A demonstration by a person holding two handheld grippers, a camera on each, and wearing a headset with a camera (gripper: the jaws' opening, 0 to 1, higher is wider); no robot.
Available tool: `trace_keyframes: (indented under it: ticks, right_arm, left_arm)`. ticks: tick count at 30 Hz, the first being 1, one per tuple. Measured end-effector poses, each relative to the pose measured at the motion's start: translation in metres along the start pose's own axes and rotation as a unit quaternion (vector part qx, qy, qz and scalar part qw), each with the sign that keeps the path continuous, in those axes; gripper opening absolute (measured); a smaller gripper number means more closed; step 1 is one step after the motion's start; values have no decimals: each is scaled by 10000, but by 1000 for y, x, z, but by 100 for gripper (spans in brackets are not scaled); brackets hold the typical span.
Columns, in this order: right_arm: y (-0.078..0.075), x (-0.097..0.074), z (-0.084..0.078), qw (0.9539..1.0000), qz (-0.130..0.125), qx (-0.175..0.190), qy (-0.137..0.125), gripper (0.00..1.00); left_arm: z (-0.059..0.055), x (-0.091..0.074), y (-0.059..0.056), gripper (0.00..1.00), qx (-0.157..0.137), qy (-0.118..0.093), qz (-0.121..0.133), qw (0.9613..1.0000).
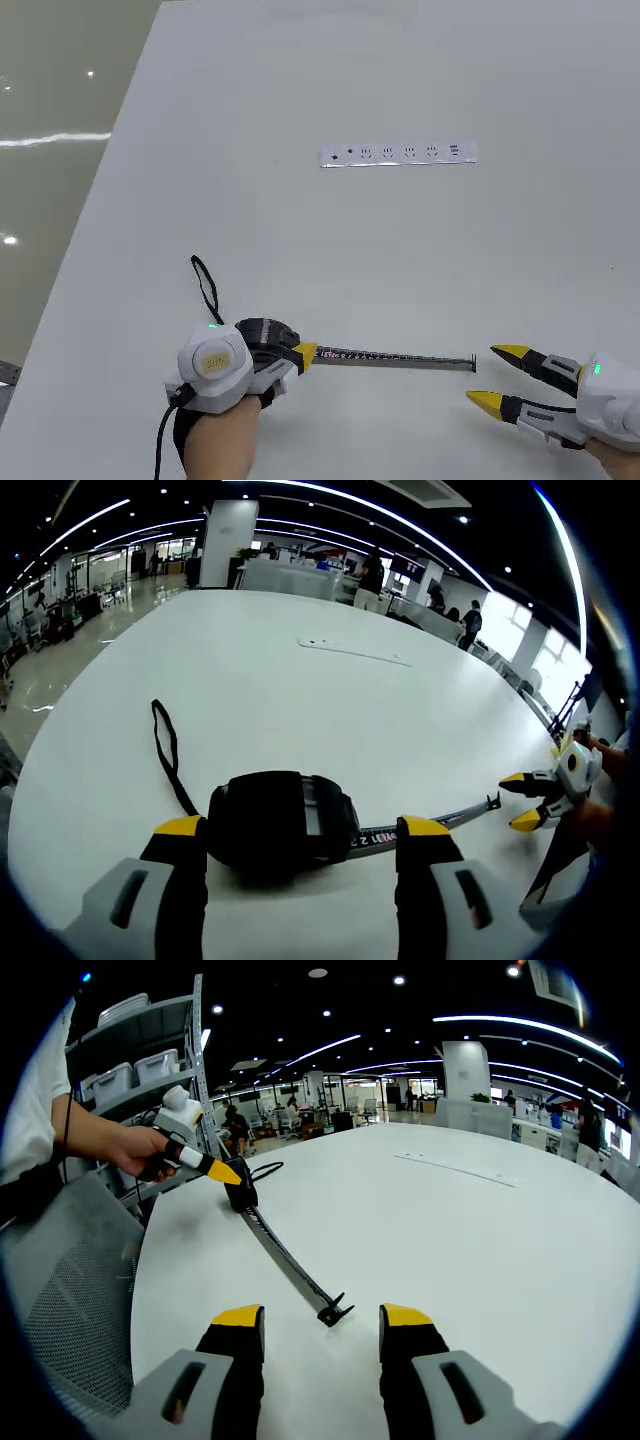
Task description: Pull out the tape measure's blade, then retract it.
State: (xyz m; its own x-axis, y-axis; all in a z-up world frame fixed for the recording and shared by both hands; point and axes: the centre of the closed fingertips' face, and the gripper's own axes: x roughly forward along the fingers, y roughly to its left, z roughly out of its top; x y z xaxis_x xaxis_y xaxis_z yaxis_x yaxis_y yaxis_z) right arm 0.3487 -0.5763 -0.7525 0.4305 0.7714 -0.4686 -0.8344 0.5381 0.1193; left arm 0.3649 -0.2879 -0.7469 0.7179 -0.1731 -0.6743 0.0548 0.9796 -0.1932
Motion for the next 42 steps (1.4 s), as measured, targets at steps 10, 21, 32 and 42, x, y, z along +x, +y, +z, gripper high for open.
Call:
trace_keyframes:
  ticks: [10, 21, 32, 42]
  right_arm:
    - [1, 1, -1, 10000, 18, -3, 12, 46]
    - [2, 5, -5, 9999, 154, -10, 75, 45]
    - [-2, 8, -3, 9997, 213, 74, 55, 42]
    - [-5, 13, -3, 9997, 249, 58, 27, 40]
  left_arm:
    - [0, 0, 1, 74, -7, 0, 84, 10000]
    - [0, 5, 4, 74, -173, -24, 348, 9992]
    - [0, 9, 12, 68, -367, -16, 594, 9976]
    - [-1, 11, 15, 66, -403, -19, 690, 9968]
